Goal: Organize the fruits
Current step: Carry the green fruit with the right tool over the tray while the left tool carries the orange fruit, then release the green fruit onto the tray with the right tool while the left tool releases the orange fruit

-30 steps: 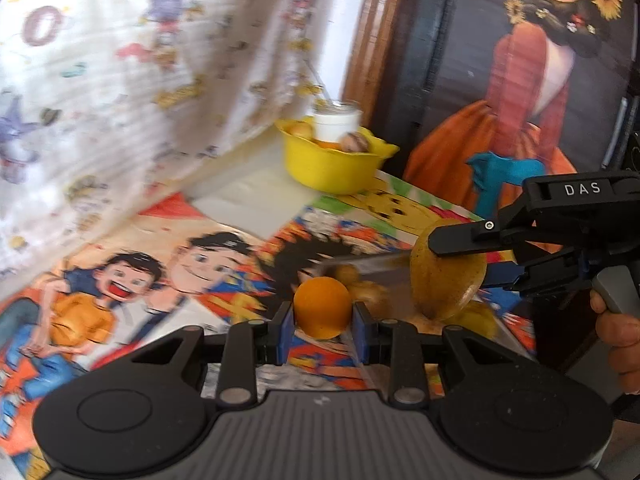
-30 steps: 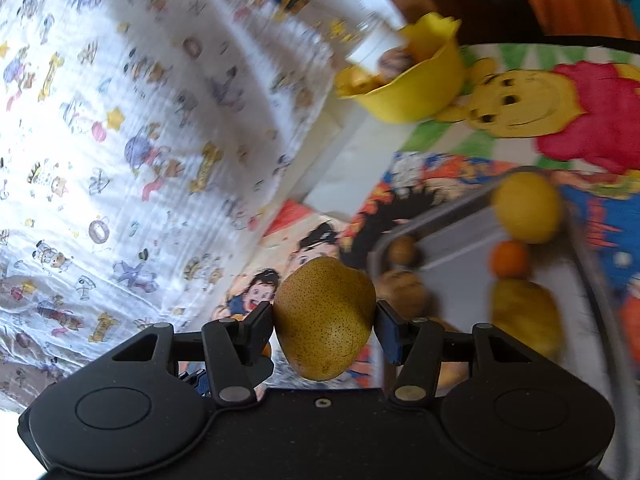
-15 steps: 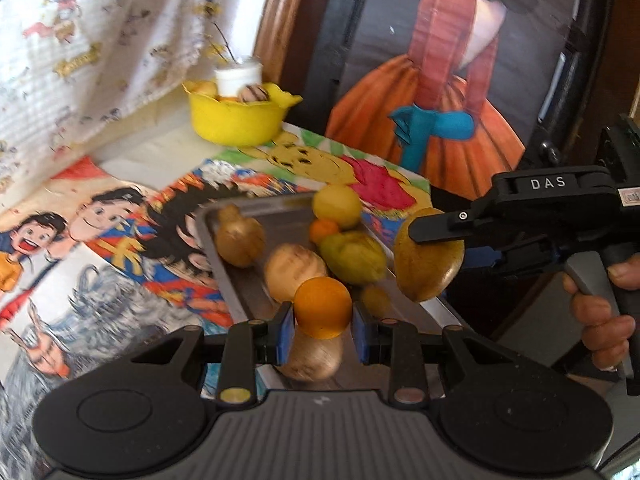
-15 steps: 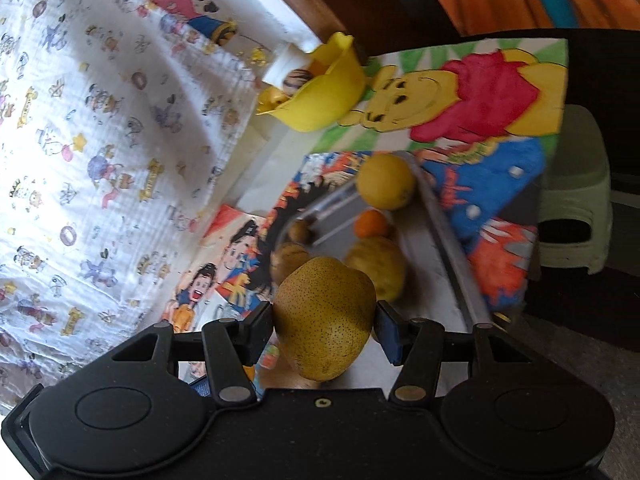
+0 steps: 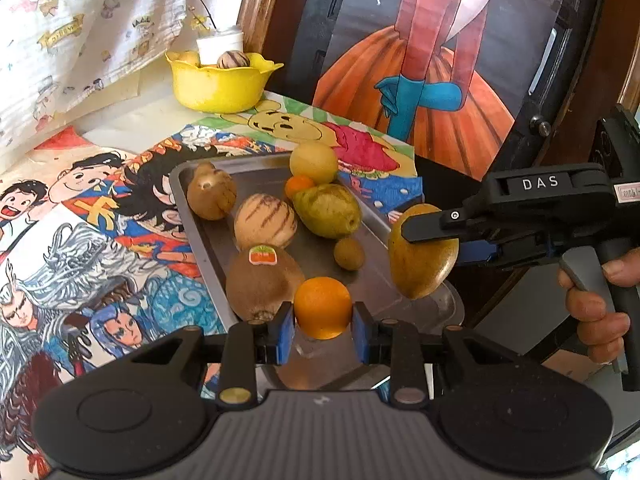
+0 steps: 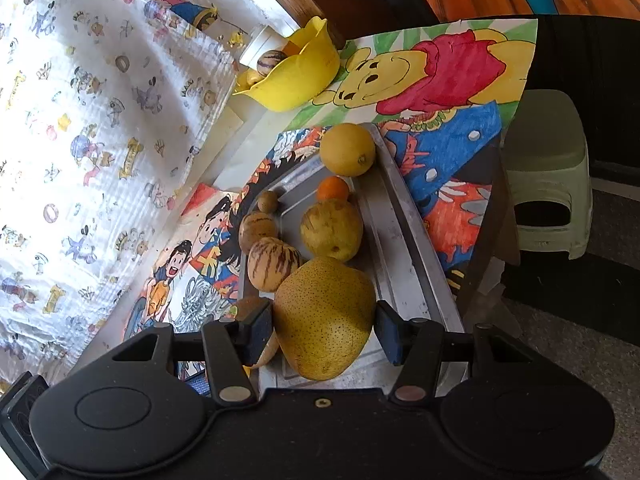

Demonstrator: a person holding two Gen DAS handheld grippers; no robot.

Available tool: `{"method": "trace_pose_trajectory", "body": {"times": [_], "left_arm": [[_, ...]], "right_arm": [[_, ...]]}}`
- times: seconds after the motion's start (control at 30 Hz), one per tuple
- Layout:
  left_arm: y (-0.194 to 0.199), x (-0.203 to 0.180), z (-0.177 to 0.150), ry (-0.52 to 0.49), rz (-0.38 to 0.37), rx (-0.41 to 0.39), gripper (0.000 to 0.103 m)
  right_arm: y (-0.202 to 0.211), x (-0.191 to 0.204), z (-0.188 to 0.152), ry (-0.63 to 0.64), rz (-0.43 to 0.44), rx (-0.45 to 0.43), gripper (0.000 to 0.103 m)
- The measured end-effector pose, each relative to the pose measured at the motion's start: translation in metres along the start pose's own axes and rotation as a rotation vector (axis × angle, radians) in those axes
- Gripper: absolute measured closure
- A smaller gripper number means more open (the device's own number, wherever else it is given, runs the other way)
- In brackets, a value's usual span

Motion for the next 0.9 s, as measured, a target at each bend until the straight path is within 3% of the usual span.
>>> {"method": "trace_pose_trajectory", "body": {"times": [0.9], "left_arm": [[-0.009,0.002,-0.021,0.06,0.087,0.044,0.07]], "right_arm": [[-0.018,0.008,-0.008,0.268,-0.064,-0.012,0.046]]}}
Point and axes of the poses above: each gripper's, at about its wrist camera, not at the fingertips, and y roughly against the way its jaws point, x to its left, z to its top, the point moved 2 cm from there along -y, roughly the way its jaws point, and after that the axes turned 14 degrees about -x, right-handed, at the moved point
